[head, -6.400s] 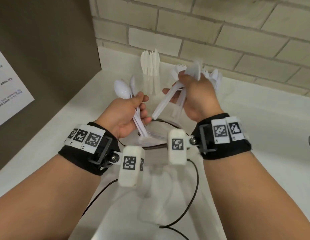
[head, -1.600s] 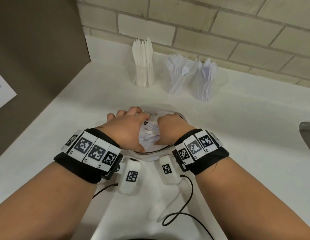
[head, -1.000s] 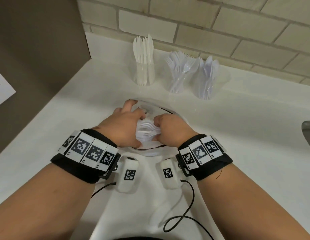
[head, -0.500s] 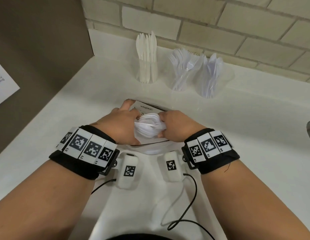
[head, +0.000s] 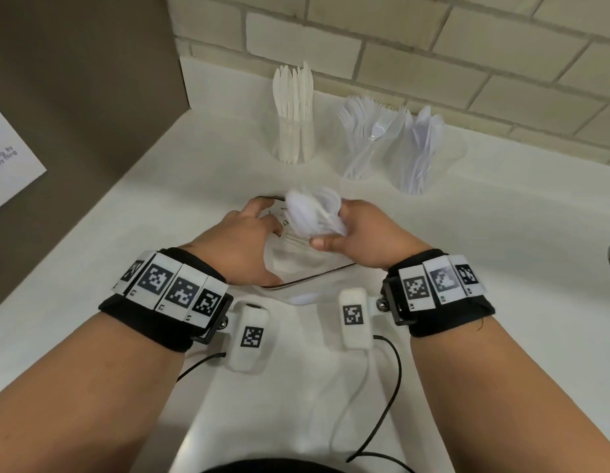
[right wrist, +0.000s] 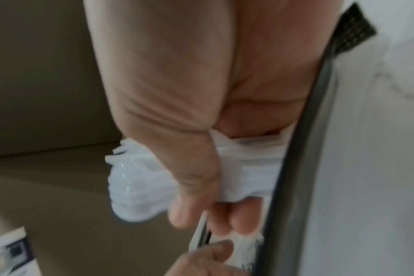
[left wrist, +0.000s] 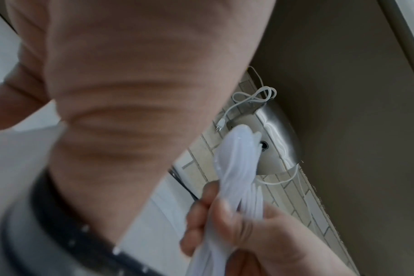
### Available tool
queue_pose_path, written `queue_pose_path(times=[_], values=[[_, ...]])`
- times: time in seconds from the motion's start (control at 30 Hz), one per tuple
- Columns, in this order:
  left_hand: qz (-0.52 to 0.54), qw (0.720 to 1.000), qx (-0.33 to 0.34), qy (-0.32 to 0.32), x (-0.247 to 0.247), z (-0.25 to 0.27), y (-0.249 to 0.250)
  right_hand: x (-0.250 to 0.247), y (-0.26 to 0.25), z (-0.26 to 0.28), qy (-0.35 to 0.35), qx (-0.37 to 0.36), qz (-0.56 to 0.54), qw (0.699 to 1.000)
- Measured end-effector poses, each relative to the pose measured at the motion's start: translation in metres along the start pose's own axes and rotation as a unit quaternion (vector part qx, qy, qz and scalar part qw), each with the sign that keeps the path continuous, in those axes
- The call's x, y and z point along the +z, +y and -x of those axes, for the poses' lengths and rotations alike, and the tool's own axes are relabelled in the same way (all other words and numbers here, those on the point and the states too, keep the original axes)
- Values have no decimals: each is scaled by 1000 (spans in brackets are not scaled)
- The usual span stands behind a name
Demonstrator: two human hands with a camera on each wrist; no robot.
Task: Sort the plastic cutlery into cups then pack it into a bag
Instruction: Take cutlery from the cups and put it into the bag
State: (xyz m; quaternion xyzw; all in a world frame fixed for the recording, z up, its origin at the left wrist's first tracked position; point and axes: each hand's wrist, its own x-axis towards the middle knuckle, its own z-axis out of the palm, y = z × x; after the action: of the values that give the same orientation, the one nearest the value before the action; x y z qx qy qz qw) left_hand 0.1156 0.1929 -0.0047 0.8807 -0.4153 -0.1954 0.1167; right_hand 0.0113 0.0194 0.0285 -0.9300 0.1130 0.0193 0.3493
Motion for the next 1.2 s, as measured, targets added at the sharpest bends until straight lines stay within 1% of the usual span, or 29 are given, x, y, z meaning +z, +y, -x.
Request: queue_pose_path(times=[0.07,0.13,0.23,0.3,0.33,0.37,0.4,0.43,0.47,0.5,0.53,0.57,0.6,0.63,0.7,0.8,0.9,0.97,1.03,1.13,1.2], values=[[-11,1000,2,4,1,2,3,-3,2,2,56,2,-150,987],[-22,1000,2,2,2,2,5,-2,2,4,108,-18,-252,961],[-40,999,0,4,-1,4,8,-3,1,5,163,-51,-339,925],[-70,997,1,20,-2,5,12,0,0,4,173,-47,-364,914],[-82,996,0,23,-2,6,14,2,-1,2,173,-36,-363,915],[-91,996,-1,21,-3,6,16,5,-2,-1,172,-20,-348,921],[-101,995,-2,15,-3,5,17,8,-3,-3,164,0,-307,937],[-114,994,-6,5,-4,5,18,9,-4,-6,148,22,-229,962],[-130,991,-15,-8,-4,4,20,11,-6,-9,119,40,-115,985],[-147,989,-28,-18,-4,2,20,12,-8,-10,81,46,7,996],[-160,986,-45,-26,-4,1,20,15,-11,-12,44,36,110,992],[-170,983,-62,-32,-3,0,21,17,-14,-13,9,19,180,983],[-179,980,-75,-36,-2,0,22,21,-16,-15,-19,7,221,975],[-186,978,-83,-37,0,0,22,24,-17,-16,-38,6,236,971],[-186,979,-81,-30,1,4,20,24,-18,-18,-73,23,225,971],[-168,984,-50,-28,-3,11,12,13,-18,-17,-128,46,216,967],[-155,987,-39,7,-4,14,5,6,-18,-17,-168,63,241,954],[-152,987,-27,55,-1,12,5,8,-18,-18,-156,65,267,949],[-151,984,-14,89,1,11,6,13,-19,-19,-122,51,278,951],[-155,983,4,103,0,11,9,19,-16,-22,-103,29,283,953],[-166,982,4,91,-3,11,11,19,-14,-26,-111,39,290,950]])
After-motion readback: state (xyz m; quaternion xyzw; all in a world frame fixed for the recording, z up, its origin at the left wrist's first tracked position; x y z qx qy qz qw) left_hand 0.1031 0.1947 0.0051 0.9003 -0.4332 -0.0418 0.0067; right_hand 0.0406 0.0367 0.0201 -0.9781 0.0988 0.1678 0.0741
